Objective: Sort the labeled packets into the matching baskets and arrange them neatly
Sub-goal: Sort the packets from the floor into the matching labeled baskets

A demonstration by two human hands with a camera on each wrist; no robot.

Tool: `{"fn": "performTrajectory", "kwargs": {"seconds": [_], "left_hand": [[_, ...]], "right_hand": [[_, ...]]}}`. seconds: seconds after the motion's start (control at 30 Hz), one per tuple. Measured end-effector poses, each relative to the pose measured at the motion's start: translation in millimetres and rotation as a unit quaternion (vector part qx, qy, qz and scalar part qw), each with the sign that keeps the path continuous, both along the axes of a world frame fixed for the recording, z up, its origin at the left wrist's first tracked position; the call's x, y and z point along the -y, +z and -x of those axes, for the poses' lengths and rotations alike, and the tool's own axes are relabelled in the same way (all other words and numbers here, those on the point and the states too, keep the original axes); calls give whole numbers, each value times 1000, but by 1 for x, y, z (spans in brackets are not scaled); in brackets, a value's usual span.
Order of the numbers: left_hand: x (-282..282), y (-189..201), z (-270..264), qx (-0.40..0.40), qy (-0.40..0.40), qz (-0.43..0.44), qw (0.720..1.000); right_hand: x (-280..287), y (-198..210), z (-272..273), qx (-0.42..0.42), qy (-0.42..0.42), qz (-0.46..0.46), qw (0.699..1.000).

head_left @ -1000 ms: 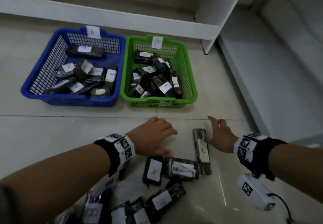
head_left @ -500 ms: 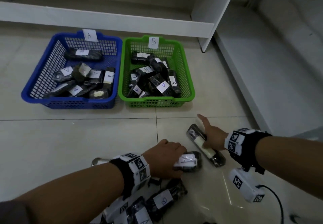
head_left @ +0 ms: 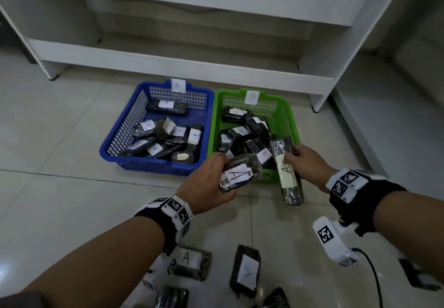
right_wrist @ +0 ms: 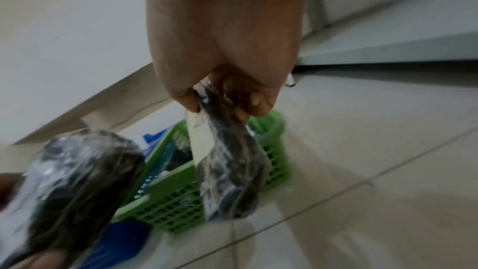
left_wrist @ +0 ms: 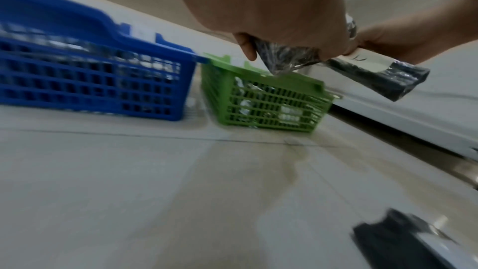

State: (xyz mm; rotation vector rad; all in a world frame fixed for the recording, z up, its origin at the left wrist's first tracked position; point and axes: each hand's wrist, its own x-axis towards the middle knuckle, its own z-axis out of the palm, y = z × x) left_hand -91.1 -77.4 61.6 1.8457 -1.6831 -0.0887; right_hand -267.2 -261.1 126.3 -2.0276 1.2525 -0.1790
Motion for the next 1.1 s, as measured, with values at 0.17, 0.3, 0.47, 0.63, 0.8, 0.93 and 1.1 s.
{"fn": "performTrajectory", "kwargs": {"seconds": [0.17,0.3,0.47,0.63,0.8,0.93,1.1], "left_hand": [[-20,9,-50,-42,144,45,988],[-30,14,-92,-92,247,79,961],[-36,20,-159,-166,370,83,910],[-37,16,-198,-210,408,41,888],[-39,-3,-210,-184,393,-11,901],[-41,-19,-211,-156,376,-20,913],[-41,-23,-212,-159,349,-67,921]], "right_hand": [[-17,13,-80,168,25,-27,985],[-29,20,-138,213,-13,31,977],[-58,26,-194,271,-146,88,948],[-75,14,-225,285,-190,58,938],[-67,-10,-243,281,-213,45,935],[-65,-35,-247,255,-260,2,932],[-58,-54,-260,261,-253,-20,931]]}}
